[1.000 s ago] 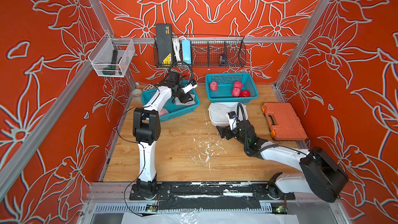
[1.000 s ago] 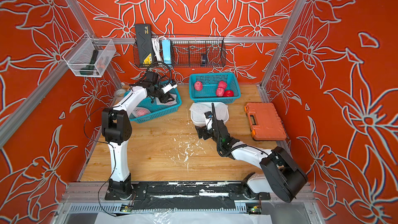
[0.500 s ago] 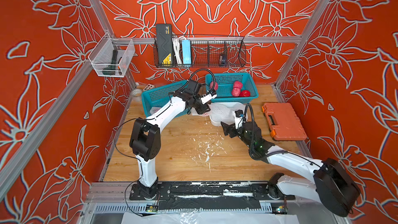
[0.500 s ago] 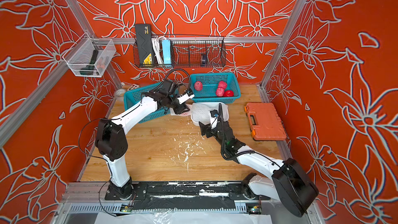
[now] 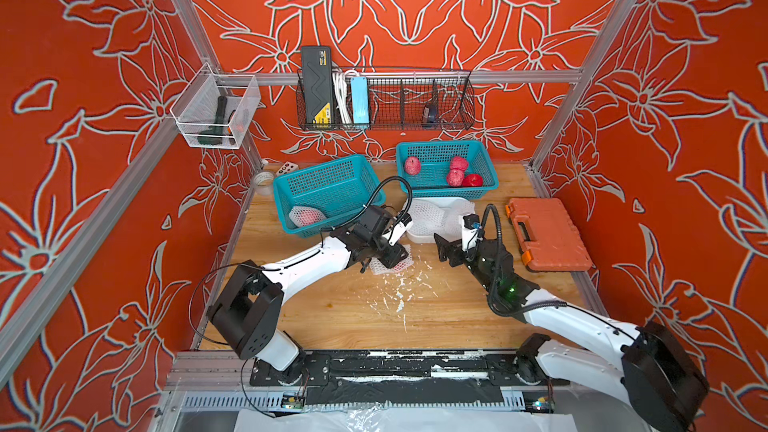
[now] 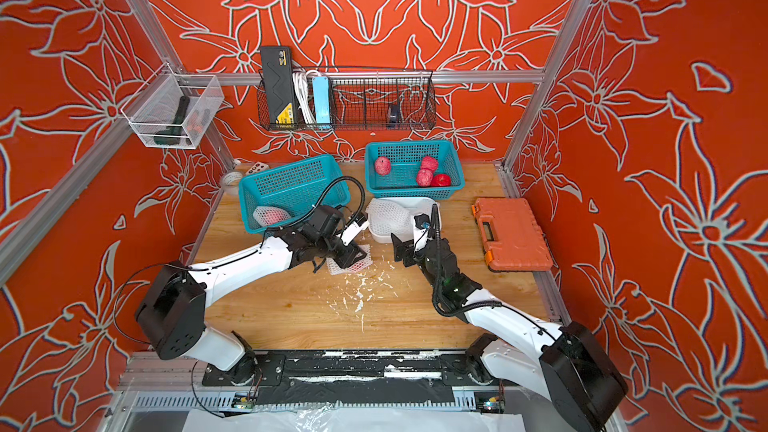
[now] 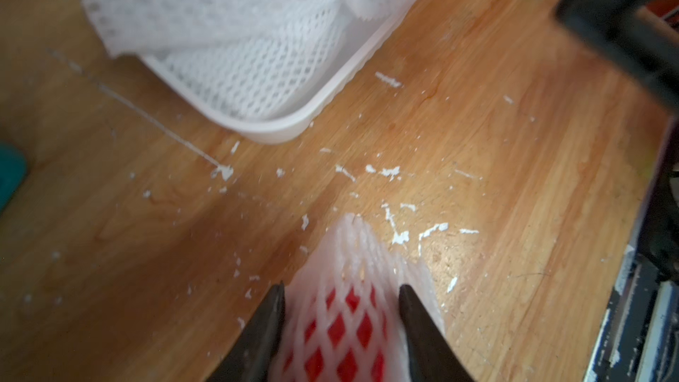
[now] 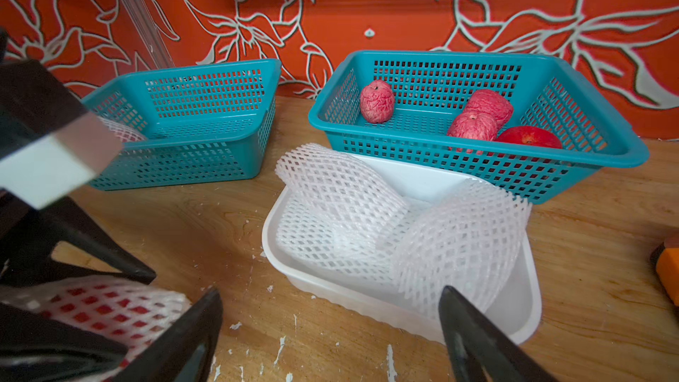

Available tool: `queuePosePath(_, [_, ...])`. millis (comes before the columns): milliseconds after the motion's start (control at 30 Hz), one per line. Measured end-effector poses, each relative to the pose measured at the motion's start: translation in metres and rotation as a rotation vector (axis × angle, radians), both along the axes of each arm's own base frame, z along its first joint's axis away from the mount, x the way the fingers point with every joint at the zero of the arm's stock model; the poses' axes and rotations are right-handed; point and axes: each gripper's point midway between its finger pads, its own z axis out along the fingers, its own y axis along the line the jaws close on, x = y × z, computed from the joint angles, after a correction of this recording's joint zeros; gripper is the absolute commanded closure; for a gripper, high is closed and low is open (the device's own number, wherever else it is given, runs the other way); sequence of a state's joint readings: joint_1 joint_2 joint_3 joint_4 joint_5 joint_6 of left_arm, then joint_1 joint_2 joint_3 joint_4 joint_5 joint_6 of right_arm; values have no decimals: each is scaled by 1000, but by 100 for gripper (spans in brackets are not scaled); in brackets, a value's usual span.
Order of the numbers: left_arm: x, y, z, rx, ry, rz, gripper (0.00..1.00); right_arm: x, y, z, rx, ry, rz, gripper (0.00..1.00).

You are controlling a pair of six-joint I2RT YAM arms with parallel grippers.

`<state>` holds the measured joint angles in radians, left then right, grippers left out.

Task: Remove foam nets from apples
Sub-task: Place the apple at the center of the board.

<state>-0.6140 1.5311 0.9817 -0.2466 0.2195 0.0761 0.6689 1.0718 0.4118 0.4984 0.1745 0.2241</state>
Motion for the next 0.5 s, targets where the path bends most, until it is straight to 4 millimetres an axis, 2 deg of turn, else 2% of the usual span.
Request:
queuePosePath(133, [-1, 13, -24, 30, 39, 60, 56, 1, -1, 0, -3, -1, -6, 8])
queuePosePath(267, [7, 5, -34, 10, 40, 69, 54, 1, -1, -1, -5, 0, -8, 8])
queuePosePath(500, [20, -8, -45, -19, 43, 62, 38, 2, 0, -7, -16, 14, -8, 8])
